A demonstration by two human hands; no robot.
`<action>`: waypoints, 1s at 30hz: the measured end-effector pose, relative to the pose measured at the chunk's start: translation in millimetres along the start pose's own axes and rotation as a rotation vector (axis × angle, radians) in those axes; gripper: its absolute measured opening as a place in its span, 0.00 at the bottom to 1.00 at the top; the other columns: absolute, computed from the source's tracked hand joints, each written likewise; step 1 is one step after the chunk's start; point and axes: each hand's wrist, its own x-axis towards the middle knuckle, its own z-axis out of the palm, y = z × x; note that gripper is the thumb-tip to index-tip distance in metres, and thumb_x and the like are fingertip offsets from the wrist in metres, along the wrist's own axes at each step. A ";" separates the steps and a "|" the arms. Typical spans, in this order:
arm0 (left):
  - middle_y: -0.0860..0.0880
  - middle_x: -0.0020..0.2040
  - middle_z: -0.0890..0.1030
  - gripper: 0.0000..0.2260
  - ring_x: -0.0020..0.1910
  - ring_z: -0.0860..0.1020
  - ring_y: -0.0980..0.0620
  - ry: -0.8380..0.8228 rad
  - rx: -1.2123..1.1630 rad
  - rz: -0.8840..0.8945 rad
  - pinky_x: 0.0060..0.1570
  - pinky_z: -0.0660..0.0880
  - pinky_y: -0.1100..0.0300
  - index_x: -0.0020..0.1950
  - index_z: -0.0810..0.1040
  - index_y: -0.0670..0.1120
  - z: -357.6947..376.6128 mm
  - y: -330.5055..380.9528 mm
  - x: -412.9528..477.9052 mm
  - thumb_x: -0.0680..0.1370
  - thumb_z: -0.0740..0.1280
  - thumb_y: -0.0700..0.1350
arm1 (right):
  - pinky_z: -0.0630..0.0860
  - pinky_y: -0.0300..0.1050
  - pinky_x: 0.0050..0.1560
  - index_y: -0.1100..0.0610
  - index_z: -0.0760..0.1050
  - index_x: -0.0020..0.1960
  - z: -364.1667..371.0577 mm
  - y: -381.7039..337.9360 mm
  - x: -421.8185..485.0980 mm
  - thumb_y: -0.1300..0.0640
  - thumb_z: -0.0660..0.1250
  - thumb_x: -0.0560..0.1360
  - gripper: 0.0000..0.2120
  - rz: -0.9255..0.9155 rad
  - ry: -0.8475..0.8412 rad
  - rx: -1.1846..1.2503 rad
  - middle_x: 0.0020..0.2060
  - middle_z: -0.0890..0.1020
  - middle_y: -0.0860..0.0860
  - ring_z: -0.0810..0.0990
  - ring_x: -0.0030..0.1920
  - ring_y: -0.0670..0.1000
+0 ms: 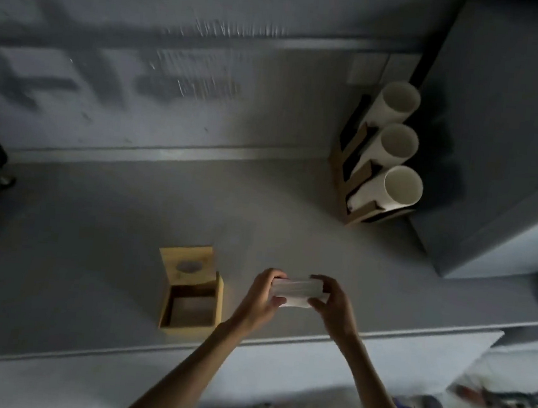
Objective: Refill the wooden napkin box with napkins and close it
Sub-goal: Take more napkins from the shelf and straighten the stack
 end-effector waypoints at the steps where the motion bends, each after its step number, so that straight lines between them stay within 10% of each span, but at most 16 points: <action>1: 0.47 0.56 0.75 0.18 0.56 0.74 0.51 0.007 -0.015 -0.017 0.57 0.73 0.61 0.60 0.71 0.46 10.6 -8.4 -2.9 0.73 0.71 0.40 | 0.76 0.37 0.47 0.51 0.75 0.57 4.8 13.5 -2.5 0.72 0.70 0.66 0.25 0.006 0.013 -0.002 0.49 0.81 0.49 0.79 0.49 0.52; 10: 0.49 0.68 0.67 0.32 0.64 0.71 0.54 -0.007 -0.262 -0.202 0.63 0.72 0.62 0.73 0.58 0.52 57.8 -64.0 -27.6 0.73 0.70 0.42 | 0.67 0.31 0.64 0.55 0.64 0.72 41.6 79.2 -34.7 0.69 0.65 0.71 0.31 0.033 0.009 0.079 0.68 0.72 0.48 0.70 0.68 0.42; 18: 0.51 0.66 0.68 0.33 0.65 0.68 0.56 0.033 -0.298 -0.245 0.65 0.71 0.61 0.71 0.59 0.56 60.6 -63.1 -24.5 0.73 0.68 0.35 | 0.58 0.45 0.75 0.53 0.57 0.75 61.3 73.9 -31.1 0.70 0.60 0.70 0.36 0.013 0.052 0.216 0.74 0.64 0.48 0.61 0.75 0.47; 24: 0.49 0.63 0.70 0.31 0.63 0.71 0.55 0.054 -0.291 -0.178 0.61 0.70 0.69 0.70 0.61 0.48 61.1 -60.1 -26.5 0.69 0.64 0.33 | 0.69 0.41 0.69 0.55 0.61 0.74 64.6 65.6 -31.5 0.69 0.54 0.60 0.42 0.053 0.055 0.296 0.70 0.71 0.52 0.69 0.70 0.45; 30: 0.52 0.65 0.69 0.35 0.64 0.68 0.60 0.064 -0.299 -0.208 0.65 0.69 0.66 0.71 0.59 0.51 63.6 -59.2 -27.5 0.69 0.63 0.28 | 0.56 0.50 0.77 0.51 0.54 0.75 64.6 74.9 -32.8 0.71 0.55 0.61 0.44 0.082 0.077 0.371 0.76 0.58 0.48 0.57 0.76 0.45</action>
